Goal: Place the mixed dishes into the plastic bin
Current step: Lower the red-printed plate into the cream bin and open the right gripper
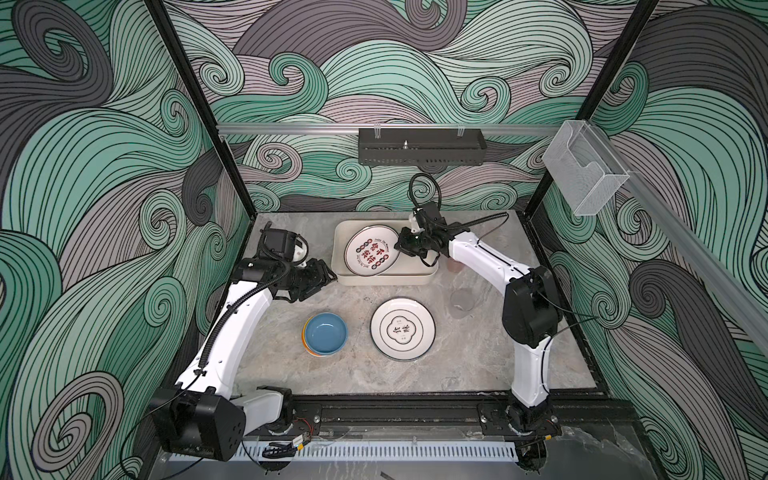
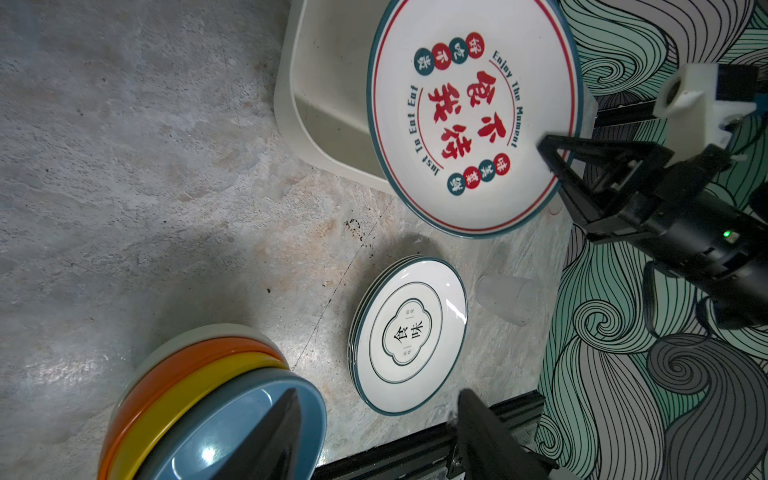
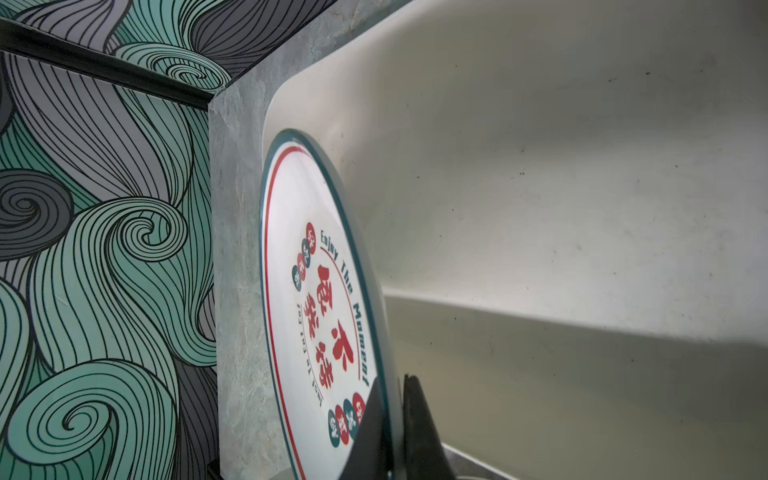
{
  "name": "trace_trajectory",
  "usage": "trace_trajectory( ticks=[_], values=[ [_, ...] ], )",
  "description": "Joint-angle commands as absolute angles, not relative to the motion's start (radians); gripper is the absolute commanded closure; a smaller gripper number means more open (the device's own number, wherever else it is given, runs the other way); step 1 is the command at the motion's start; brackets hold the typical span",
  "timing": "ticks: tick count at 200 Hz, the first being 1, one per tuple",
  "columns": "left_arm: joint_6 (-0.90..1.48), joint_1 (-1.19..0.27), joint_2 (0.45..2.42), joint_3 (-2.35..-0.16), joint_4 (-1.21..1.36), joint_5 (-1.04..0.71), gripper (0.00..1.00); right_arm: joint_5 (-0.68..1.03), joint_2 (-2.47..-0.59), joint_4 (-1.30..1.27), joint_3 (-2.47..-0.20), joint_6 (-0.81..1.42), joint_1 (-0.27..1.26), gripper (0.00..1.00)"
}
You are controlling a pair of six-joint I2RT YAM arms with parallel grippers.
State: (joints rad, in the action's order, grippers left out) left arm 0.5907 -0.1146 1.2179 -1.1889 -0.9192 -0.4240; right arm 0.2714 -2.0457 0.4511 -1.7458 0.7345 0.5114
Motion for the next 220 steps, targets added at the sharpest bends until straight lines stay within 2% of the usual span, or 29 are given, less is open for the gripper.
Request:
trace_trajectory(
  ticks=[1,92,220],
  values=[
    [0.569,-0.098,1.199,-1.185,-0.961,-0.440,0.37,0.287,-2.094,0.393,-1.829,0.765,0.505,1.00],
    [0.557,-0.064,1.230,-1.181,-0.990,-0.446,0.37,0.283,-2.322,0.403,-2.048,0.805,0.494,1.00],
    [0.531,-0.035,1.307,-1.185,-1.029,-0.505,0.38,0.320,-2.413,0.339,-2.045,0.838,0.489,1.00]
  ],
)
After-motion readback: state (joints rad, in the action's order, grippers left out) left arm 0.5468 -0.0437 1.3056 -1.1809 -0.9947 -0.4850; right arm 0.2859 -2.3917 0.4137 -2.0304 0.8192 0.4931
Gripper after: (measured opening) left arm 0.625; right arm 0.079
